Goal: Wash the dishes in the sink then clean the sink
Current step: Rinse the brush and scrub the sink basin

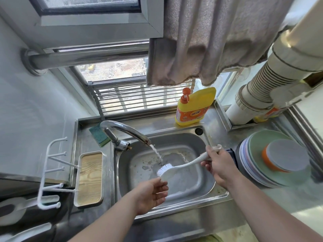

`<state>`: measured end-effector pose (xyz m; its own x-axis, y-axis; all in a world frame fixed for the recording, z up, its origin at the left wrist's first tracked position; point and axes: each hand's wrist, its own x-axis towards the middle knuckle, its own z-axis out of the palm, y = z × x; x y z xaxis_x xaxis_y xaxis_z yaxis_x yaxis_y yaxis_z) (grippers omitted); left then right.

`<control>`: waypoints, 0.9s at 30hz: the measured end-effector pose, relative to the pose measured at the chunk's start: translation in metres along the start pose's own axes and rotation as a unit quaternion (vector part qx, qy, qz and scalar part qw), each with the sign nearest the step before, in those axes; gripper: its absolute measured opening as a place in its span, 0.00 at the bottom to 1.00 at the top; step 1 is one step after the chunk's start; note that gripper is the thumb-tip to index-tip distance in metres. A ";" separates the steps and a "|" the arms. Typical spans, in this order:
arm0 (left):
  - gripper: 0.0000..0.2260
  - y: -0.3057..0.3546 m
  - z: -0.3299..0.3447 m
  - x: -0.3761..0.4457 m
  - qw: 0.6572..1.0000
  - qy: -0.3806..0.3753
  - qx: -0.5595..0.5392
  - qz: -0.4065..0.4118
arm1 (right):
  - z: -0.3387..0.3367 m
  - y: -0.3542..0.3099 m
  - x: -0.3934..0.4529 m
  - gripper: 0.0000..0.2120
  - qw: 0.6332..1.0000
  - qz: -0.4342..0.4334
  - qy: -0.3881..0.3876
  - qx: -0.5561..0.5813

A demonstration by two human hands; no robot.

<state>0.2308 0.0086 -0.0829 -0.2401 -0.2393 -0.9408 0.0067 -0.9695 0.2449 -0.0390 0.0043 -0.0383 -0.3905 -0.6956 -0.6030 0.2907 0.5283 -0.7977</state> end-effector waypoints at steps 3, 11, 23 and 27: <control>0.10 -0.002 0.002 0.000 0.997 0.050 0.066 0.014 | -0.008 0.008 0.001 0.08 0.984 -0.048 0.053 -0.165; 0.06 0.000 -0.012 -0.018 0.986 0.072 0.125 0.081 | -0.021 0.044 -0.010 0.09 0.956 -0.060 0.083 -0.276; 0.18 0.077 -0.064 -0.011 0.970 0.127 -0.104 0.177 | -0.017 0.033 -0.037 0.07 0.960 -0.092 0.107 -0.244; 0.29 0.111 -0.060 0.009 0.954 0.061 -0.259 0.140 | 0.001 0.027 -0.045 0.05 0.976 -0.092 0.111 -0.163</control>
<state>0.2876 -0.1046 -0.0779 -0.0444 -0.4666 -0.8833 0.5401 -0.7551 0.3717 -0.0128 0.0500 -0.0327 -0.6003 -0.6898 -0.4048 -0.0819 0.5564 -0.8269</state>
